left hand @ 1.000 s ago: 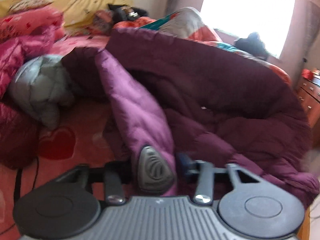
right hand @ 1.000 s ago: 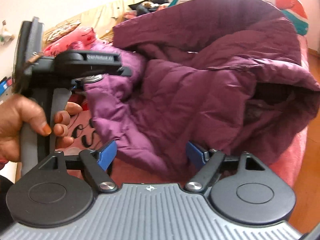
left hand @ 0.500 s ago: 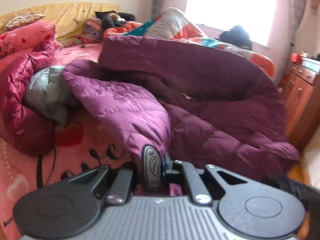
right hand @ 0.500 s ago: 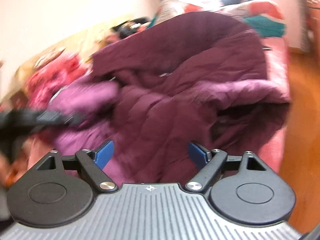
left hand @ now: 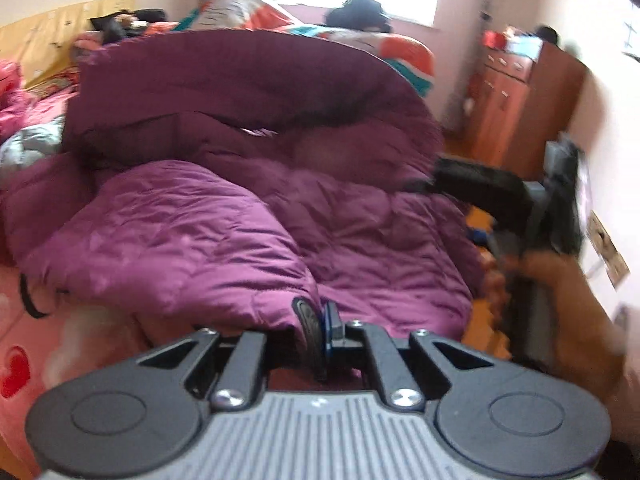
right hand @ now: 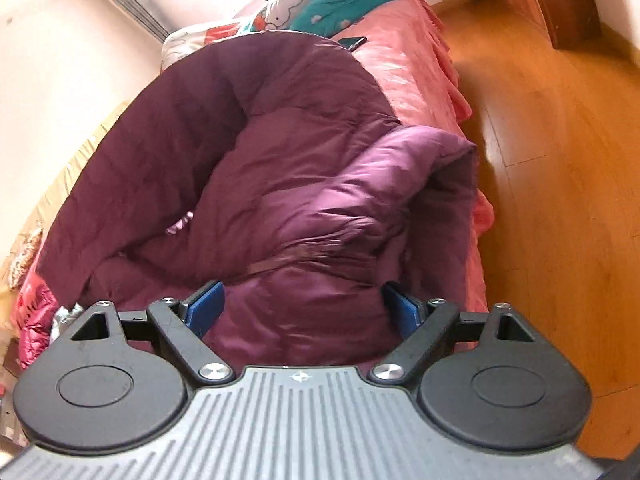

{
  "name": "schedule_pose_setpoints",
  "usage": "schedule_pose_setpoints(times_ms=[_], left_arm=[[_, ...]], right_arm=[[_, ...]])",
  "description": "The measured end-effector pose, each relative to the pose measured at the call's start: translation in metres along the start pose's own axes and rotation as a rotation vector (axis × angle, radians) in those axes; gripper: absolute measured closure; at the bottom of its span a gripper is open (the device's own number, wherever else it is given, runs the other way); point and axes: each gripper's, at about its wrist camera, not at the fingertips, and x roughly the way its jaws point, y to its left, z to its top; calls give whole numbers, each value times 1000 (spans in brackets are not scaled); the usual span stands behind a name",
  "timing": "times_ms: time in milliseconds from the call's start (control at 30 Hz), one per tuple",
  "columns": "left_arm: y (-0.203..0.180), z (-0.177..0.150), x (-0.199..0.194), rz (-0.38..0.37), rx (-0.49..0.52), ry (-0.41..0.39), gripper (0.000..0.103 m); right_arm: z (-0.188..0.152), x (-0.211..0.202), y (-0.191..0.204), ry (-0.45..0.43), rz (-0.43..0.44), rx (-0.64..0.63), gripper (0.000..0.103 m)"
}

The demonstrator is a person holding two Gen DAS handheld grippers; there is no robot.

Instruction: Fold large clothes

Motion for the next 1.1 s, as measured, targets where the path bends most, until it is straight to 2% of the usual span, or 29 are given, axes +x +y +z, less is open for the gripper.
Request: schedule_pose_setpoints(times_ms=[133, 200, 333, 400, 500, 533, 567, 600, 767, 833, 900, 967, 1033, 1100], left_arm=[[-20, -5, 6, -21, 73, 33, 97], [-18, -3, 5, -20, 111, 50, 95], [-5, 8, -2, -30, 104, 140, 90], [-7, 13, -11, -44, 142, 157, 88], [-10, 24, -29, -34, 208, 167, 79], [-9, 29, -35, -32, 225, 162, 72], [-8, 33, -42, -32, 240, 151, 63], [-8, 38, -48, -24, 255, 139, 61], [1, 80, -45, 39, 295, 42, 55], [7, 102, -33, 69, 291, -29, 55], [13, 125, -17, 94, 289, -100, 50], [18, 148, 4, 133, 285, -158, 37], [24, 171, 25, 156, 301, -207, 37], [25, 195, 49, 190, 361, -236, 37]], right_arm=[[6, 6, -5, -17, -12, 5, 0], [8, 13, -5, -24, -23, 2, 0], [10, 19, -9, -28, -31, -7, 0], [13, 23, -7, -34, -36, -20, 0], [11, 23, -4, -48, -51, -44, 0], [11, 24, -3, -50, -55, -45, 0], [12, 25, -4, -51, -57, -43, 0], [13, 27, -5, -51, -57, -41, 0], [18, 32, -7, -62, -52, -31, 0], [21, 34, -8, -66, -45, -24, 0], [24, 40, -9, -70, -48, -22, 0], [25, 41, -9, -71, -45, -24, 0], [27, 42, -8, -73, -47, -35, 0], [27, 43, -6, -77, -47, -53, 0]])
